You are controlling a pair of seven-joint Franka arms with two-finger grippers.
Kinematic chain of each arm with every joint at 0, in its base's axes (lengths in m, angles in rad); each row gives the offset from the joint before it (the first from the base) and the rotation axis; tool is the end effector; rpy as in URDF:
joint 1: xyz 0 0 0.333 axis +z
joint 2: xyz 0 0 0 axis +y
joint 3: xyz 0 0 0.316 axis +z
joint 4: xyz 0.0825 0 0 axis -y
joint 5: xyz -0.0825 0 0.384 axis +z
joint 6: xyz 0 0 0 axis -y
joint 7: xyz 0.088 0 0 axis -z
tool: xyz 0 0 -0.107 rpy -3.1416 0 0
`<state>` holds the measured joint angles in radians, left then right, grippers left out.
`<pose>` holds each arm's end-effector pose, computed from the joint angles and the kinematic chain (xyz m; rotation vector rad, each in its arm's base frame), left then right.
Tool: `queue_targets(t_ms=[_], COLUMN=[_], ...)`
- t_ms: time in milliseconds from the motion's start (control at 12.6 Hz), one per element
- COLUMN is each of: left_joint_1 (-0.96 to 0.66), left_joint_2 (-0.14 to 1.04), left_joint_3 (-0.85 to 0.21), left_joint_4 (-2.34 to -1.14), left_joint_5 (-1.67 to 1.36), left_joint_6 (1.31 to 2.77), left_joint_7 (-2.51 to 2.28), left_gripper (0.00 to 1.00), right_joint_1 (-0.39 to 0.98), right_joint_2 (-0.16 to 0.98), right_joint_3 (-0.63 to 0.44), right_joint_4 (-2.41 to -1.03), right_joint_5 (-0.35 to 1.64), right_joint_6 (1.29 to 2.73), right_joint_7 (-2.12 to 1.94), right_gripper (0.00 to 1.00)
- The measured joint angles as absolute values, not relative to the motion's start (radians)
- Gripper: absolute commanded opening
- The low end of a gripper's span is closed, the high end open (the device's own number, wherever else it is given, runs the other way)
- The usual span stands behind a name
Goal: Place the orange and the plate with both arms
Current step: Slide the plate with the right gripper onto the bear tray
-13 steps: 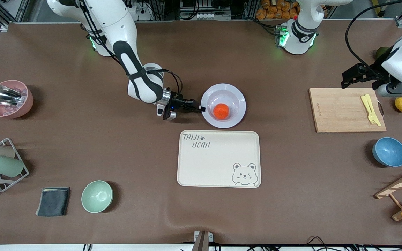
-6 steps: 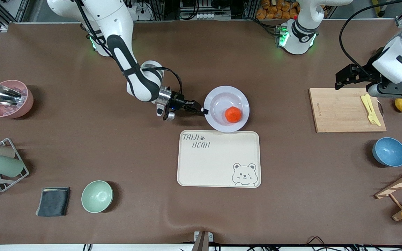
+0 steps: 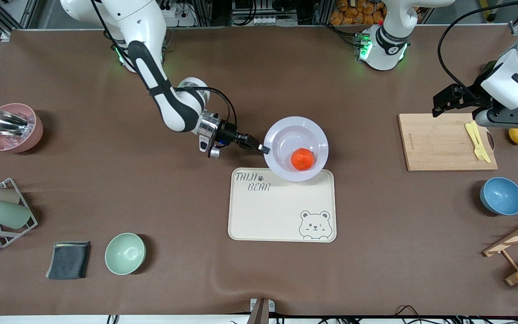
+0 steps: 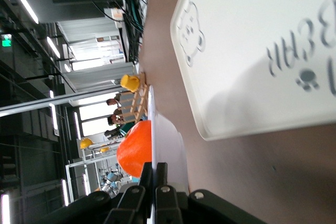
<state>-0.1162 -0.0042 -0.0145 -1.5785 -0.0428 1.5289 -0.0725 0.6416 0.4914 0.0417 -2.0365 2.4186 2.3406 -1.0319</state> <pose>0.5432 -0.0762 0.6197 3.1014 -0.0915 -0.0768 0.4585 0.3861 0.2009 -1.7631 0.4734 -0.1574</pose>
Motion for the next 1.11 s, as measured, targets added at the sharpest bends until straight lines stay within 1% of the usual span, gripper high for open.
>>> queue_targets(t_ms=[237,712,870,1107], left_joint_1=[-0.116,-0.114,-0.114,-0.114], left_joint_2=[-0.004,-0.003,-0.003,0.000], left_joint_3=[-0.015,-0.014,-0.013,-0.013], left_joint_4=[-1.578,-1.577,-1.577,-1.577], left_joint_5=[-0.043,-0.043,-0.043,-0.043], left_joint_6=[1.530,1.531,1.531,1.533], left_joint_7=[-0.073,-0.073,-0.073,-0.073], left_gripper=[1.00,1.00,1.00,1.00], right_joint_1=[0.587,0.573,0.572,0.572], right_joint_2=[0.546,0.822,0.888,0.916], right_joint_3=[0.040,0.042,0.040,0.040], right_joint_4=[-1.942,-1.611,-1.557,-1.534], right_joint_5=[2.419,2.419,2.418,2.418], right_joint_6=[2.343,2.457,2.461,2.461], right_joint_7=[-1.031,-1.032,-1.034,-1.037], right_gripper=[0.00,0.00,0.00,0.00])
